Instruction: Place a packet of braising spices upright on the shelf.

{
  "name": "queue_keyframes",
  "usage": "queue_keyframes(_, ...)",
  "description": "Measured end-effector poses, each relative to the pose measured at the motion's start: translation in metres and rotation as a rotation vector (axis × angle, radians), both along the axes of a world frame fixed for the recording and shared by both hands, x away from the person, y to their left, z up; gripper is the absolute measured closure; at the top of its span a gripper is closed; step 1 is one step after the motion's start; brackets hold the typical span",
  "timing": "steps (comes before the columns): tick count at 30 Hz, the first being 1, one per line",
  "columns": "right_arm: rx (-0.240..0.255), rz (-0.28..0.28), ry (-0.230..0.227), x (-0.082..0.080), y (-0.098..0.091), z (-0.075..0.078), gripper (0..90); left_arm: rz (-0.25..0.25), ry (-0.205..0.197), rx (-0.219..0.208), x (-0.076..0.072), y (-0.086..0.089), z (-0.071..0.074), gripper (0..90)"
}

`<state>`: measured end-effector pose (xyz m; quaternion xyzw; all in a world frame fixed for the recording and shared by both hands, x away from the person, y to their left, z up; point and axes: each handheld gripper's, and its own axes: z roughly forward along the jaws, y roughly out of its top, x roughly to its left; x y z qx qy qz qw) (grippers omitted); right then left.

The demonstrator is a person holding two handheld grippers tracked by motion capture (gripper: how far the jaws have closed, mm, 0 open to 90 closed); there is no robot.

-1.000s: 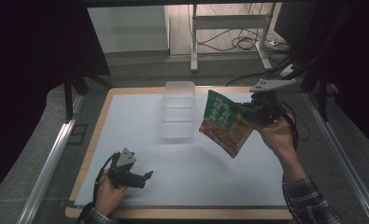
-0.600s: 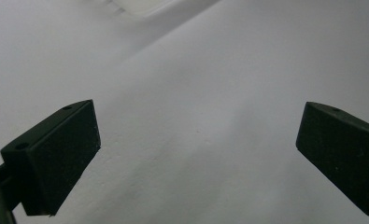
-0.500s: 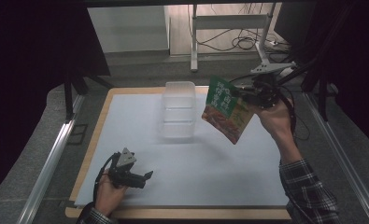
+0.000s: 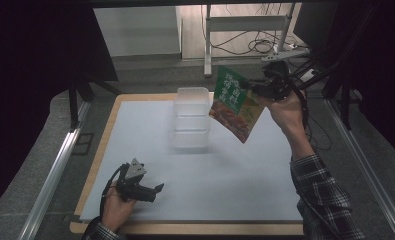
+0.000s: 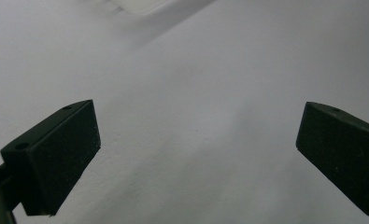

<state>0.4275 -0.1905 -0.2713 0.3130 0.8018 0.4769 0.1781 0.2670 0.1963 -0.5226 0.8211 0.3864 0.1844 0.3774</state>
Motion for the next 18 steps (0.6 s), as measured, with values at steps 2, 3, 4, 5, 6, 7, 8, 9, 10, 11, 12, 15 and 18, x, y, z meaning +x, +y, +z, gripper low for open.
queue_keyframes(2,0.007,0.005,-0.001,0.003,0.004,0.003,89.0,0.0,0.0,0.0,0.0,0.0,0.0,0.0)
queue_keyframes(3,0.014,0.012,-0.001,0.006,0.009,0.004,89.0,-0.001,-0.001,0.001,0.0,0.0,0.0,0.0)
queue_keyframes(4,0.014,0.012,-0.001,0.006,0.009,0.004,89.0,-0.001,-0.001,0.001,0.0,0.0,0.0,0.0)
queue_keyframes(5,0.024,0.019,0.002,0.01,0.015,0.005,89.0,-0.002,0.0,0.001,0.0,0.0,0.0,0.0)
queue_keyframes(6,0.026,0.021,0.003,0.012,0.017,0.005,89.0,-0.002,0.0,0.002,0.0,0.0,0.0,0.0)
queue_keyframes(7,0.028,0.025,0.005,0.014,0.02,0.005,89.0,-0.001,-0.001,0.001,0.0,0.0,0.0,0.0)
queue_keyframes(8,0.028,0.025,0.005,0.014,0.02,0.005,89.0,-0.001,-0.001,0.001,0.0,0.0,0.0,0.0)
queue_keyframes(9,0.031,0.031,0.011,0.019,0.026,0.005,89.0,0.0,0.0,-0.002,0.0,0.0,0.0,0.0)
queue_keyframes(10,0.034,0.038,0.011,0.021,0.029,0.005,89.0,0.0,0.0,-0.003,0.0,0.0,0.0,0.0)
queue_keyframes(11,0.034,0.038,0.011,0.021,0.029,0.005,89.0,0.0,0.0,-0.003,0.0,0.0,0.0,0.0)
queue_keyframes(12,0.037,0.041,0.014,0.023,0.032,0.005,89.0,-0.003,-0.001,0.003,0.0,0.001,0.0,0.0)
queue_keyframes(15,0.053,0.056,0.018,0.032,0.043,0.004,89.0,0.001,0.0,-0.013,0.0,0.001,0.001,0.0)
queue_keyframes(18,0.055,0.062,0.017,0.036,0.049,0.004,89.0,0.005,0.0,-0.018,0.0,0.002,0.001,0.0)
